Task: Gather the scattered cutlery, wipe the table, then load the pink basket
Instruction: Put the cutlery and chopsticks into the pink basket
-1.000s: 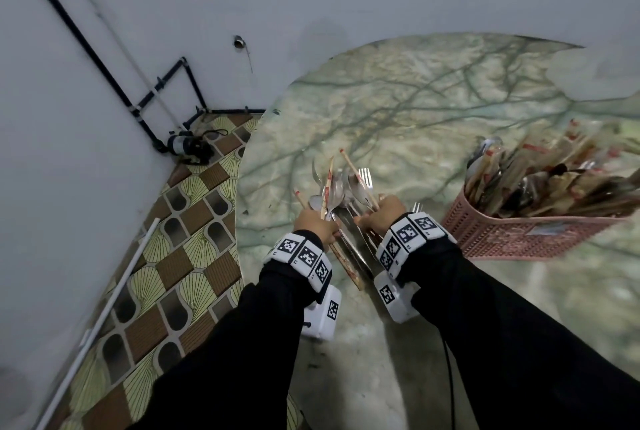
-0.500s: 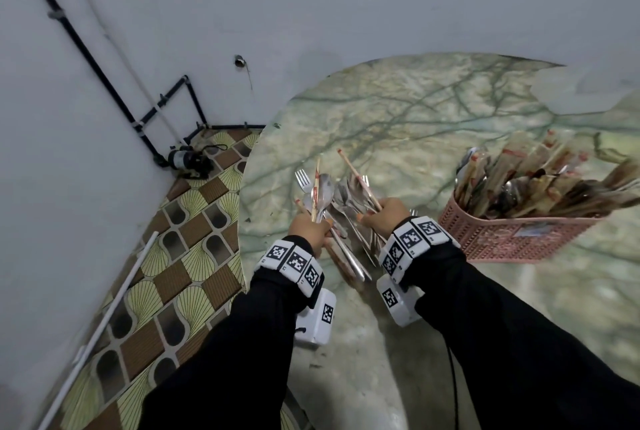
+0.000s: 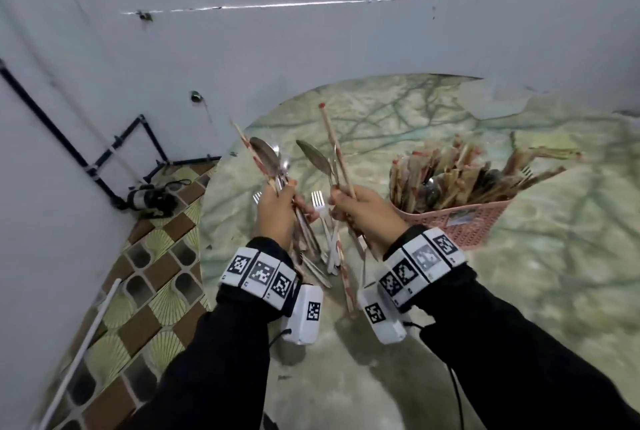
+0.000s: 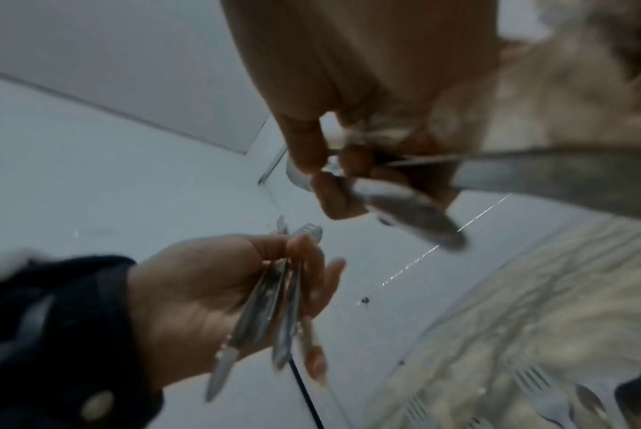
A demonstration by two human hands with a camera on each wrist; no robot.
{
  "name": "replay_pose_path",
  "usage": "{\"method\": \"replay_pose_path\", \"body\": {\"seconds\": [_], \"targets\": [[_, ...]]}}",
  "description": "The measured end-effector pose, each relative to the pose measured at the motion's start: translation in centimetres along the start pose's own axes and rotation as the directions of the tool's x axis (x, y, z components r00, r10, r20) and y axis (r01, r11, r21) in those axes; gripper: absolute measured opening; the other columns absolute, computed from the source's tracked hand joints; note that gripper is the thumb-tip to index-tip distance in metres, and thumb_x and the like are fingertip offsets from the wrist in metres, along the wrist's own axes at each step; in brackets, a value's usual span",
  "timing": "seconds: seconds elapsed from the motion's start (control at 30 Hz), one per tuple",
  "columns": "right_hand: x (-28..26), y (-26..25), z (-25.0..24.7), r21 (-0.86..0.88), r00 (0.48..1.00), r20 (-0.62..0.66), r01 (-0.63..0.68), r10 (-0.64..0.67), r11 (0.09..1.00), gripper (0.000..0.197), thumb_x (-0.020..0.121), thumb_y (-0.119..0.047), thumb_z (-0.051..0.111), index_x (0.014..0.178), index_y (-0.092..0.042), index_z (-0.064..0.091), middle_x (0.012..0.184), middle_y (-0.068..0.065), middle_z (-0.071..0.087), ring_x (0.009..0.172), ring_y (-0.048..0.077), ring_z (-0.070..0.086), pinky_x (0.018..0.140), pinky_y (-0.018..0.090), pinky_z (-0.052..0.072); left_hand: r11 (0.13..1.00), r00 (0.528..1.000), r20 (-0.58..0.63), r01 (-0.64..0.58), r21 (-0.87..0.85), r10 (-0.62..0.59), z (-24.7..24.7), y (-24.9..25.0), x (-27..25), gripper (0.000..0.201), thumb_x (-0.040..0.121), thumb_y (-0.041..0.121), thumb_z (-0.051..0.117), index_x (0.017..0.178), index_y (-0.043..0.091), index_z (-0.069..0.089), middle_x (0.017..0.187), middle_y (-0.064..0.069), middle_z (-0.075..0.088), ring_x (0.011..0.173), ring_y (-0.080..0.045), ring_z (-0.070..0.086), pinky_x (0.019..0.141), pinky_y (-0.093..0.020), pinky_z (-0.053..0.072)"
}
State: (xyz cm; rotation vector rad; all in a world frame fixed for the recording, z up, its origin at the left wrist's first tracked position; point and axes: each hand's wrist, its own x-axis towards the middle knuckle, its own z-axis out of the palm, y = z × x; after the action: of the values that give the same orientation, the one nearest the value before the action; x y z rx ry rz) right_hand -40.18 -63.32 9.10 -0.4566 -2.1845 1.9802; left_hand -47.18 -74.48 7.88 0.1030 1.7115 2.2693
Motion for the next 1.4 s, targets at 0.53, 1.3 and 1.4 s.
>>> {"method": "replay_pose_path", "body": {"seconds": [0.53, 1.3, 1.4], "targets": [[-8.4, -3.7, -16.2, 0.558, 0.977, -0.199, 0.180, -0.081, 0.810, 0.032, 0.100, -0.017, 0.032, 0.073, -0.008, 0.047, 0.058, 0.002, 0.059, 0.056, 0.015, 0.059, 0.057, 0.024, 0.053, 0.956, 0.870, 0.494, 0.154, -0.251, -0.010, 15.6, 1.9, -7.3, 0.034, 0.090, 0.013, 0.020, 0.083, 0.011, 0.053, 0.049, 0.007, 0.034, 0.037, -0.004, 0.026, 0.042, -0.018, 0.019], [-1.7, -0.3, -24.7, 0.171, 0.932, -0.356, 0.140, -0.072, 0.975, 0.035, 0.083, 0.016, 0.037, 0.067, -0.016, 0.040, 0.066, 0.001, 0.043, 0.065, 0.014, 0.045, 0.068, 0.032, 0.037, 0.990, 0.920, 0.388, 0.001, -0.143, 0.055, 22.3, -1.6, -8.8, 0.030, 0.097, 0.003, 0.025, 0.081, 0.014, 0.047, 0.065, 0.002, 0.043, 0.051, -0.001, 0.050, 0.051, -0.011, 0.044], [-1.0, 0.1, -24.8, 0.097, 0.935, -0.332, 0.162, -0.122, 0.982, 0.037, 0.083, 0.017, 0.037, 0.068, -0.017, 0.038, 0.068, 0.001, 0.042, 0.066, 0.016, 0.045, 0.070, 0.030, 0.039, 0.991, 0.926, 0.370, -0.024, -0.131, 0.072, 22.6, -1.8, -8.6, 0.030, 0.097, 0.002, 0.024, 0.082, 0.014, 0.046, 0.066, 0.002, 0.044, 0.053, -0.001, 0.050, 0.053, -0.011, 0.045]]}}
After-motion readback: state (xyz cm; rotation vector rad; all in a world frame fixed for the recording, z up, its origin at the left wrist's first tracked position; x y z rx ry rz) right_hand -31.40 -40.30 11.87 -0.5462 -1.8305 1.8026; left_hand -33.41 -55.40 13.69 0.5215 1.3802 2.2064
